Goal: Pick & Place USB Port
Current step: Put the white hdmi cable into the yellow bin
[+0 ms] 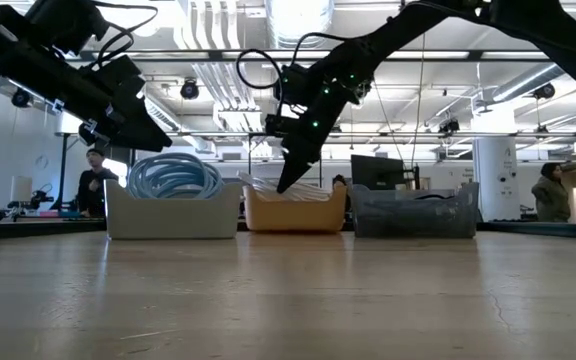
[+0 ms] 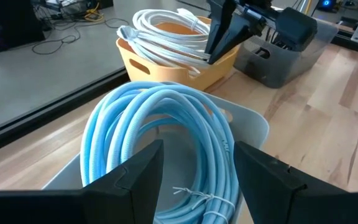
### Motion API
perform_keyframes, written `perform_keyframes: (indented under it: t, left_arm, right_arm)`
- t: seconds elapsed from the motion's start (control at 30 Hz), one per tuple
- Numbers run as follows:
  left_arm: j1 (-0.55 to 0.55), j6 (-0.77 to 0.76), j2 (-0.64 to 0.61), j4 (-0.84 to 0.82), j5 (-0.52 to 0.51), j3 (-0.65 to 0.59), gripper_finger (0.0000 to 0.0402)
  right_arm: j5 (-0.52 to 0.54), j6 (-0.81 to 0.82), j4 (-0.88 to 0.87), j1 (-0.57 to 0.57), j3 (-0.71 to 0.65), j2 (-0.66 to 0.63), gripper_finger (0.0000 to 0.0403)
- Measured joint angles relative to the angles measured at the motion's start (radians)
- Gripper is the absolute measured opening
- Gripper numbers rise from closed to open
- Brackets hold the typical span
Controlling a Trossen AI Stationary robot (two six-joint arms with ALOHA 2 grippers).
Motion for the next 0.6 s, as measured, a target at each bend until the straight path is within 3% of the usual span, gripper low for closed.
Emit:
perform_keyframes:
  t: [0.4, 0.6]
  left_arm:
    - [0.000, 0.000, 0.000, 0.000, 0.007, 0.000, 0.0200]
    - [0.000, 0.000, 0.000, 0.000, 0.016, 0.000, 0.0200]
  right_arm:
    - [-0.002, 0.007, 0.001, -0.014, -0.001, 0.043, 0.0016]
    - [-0.006, -0.013, 0.003, -0.017, -0.001, 0.044, 0.0045]
